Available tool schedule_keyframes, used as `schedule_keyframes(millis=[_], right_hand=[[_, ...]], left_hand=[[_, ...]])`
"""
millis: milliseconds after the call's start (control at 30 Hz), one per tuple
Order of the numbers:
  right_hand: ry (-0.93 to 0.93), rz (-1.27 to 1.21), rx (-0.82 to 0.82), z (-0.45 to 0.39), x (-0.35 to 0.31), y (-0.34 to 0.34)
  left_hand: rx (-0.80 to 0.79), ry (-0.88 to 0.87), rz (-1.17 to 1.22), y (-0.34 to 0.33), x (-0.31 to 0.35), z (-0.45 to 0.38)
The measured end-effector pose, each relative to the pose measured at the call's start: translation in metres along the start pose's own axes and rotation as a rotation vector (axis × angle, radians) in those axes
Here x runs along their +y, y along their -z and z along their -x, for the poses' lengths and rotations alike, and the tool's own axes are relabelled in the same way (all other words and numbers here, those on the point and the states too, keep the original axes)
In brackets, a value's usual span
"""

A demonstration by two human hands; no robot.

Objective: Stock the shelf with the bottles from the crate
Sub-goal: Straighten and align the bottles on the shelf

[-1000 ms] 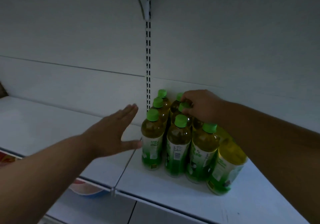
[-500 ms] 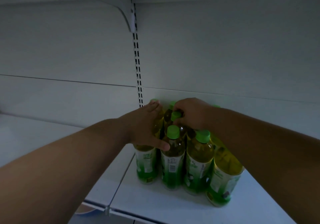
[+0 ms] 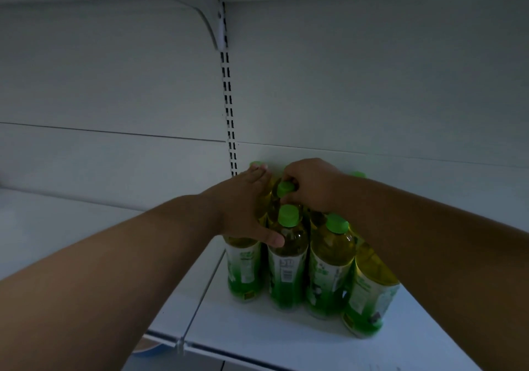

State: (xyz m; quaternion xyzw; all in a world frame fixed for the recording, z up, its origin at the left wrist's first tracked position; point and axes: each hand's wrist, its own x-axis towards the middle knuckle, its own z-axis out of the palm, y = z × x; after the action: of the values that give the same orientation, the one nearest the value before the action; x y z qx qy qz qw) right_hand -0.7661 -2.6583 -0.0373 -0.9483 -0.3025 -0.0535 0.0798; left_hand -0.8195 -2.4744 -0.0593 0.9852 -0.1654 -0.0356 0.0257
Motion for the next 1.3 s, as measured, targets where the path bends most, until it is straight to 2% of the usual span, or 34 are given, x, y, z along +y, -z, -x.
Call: schedule_keyframes(millis=[100,167,233,400,600,733,1100,1300], right_hand=[[-0.042,-0.078,0.004,0.007,0.002,0.004],[-0.055,-0.201,0.069,0.016,0.001,0.012],[0.029,-0.207,0.110,0.025,0.001,0.021],[0.175,-0.087,-0.228,0.042,-0.005,0.026],[0.243,-0.031,-0.162,0.038,-0.008,0.012],[0.232,-0.029,-0.123,0.035,-0.009,0.009],[0.194,-0.059,-0.039,0.039,-0.017,0.007],[0.062,-0.230,-0.135,0.044,-0.013,0.020]], left_hand=[[-0.006,0.002,0.003,0.000,-0.001,0.000],[-0.014,-0.005,-0.002,0.000,0.000,-0.001],[-0.020,-0.006,-0.002,0.000,0.000,-0.003],[-0.003,-0.022,-0.034,0.000,0.000,-0.003],[0.008,-0.016,-0.015,0.000,0.002,-0.003],[0.045,-0.015,0.009,-0.002,0.001,-0.002],[0.027,-0.011,0.003,0.001,0.003,0.000],[0.017,-0.012,0.006,0.004,0.006,0.003]])
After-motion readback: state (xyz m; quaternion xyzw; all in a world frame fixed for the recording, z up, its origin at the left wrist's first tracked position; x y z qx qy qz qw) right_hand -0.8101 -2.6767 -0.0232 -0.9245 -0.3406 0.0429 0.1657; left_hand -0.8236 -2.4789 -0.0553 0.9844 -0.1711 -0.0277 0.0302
